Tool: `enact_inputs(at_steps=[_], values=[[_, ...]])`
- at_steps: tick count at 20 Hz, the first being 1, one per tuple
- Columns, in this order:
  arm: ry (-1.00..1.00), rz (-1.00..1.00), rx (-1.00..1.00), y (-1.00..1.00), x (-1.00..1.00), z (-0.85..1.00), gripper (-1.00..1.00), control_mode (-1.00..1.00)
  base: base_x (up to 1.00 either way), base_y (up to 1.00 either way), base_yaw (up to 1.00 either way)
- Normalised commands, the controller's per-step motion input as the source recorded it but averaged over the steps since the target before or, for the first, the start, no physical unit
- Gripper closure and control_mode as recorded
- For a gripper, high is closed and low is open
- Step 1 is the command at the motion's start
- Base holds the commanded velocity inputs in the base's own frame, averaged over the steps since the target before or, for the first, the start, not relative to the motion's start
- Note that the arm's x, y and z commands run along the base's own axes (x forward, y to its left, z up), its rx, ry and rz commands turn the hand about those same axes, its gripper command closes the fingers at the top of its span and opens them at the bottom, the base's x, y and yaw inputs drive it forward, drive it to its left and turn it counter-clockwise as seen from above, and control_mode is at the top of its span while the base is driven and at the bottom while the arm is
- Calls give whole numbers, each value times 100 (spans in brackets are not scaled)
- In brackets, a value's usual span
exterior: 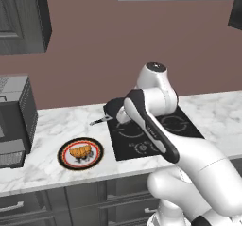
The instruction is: Pick the croissant and place it on the pan. Then turn on the stove to warm the croissant.
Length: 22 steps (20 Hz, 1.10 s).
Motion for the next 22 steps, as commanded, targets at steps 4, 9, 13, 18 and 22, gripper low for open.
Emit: enact_inputs(at_steps=[4,9,13,18,22], values=[[0,31,0,39,0,-20,-100,-100,0,0,0],[0,29,-1,40,0,-19,-100,-100,0,0,0],[0,25,-9,44,0,-19,-100,-100,0,0,0],[0,19,-12,39,0,-27,-100,-100,0,0,0],[0,18,-4,27,0,-35,-100,-100,0,0,0]])
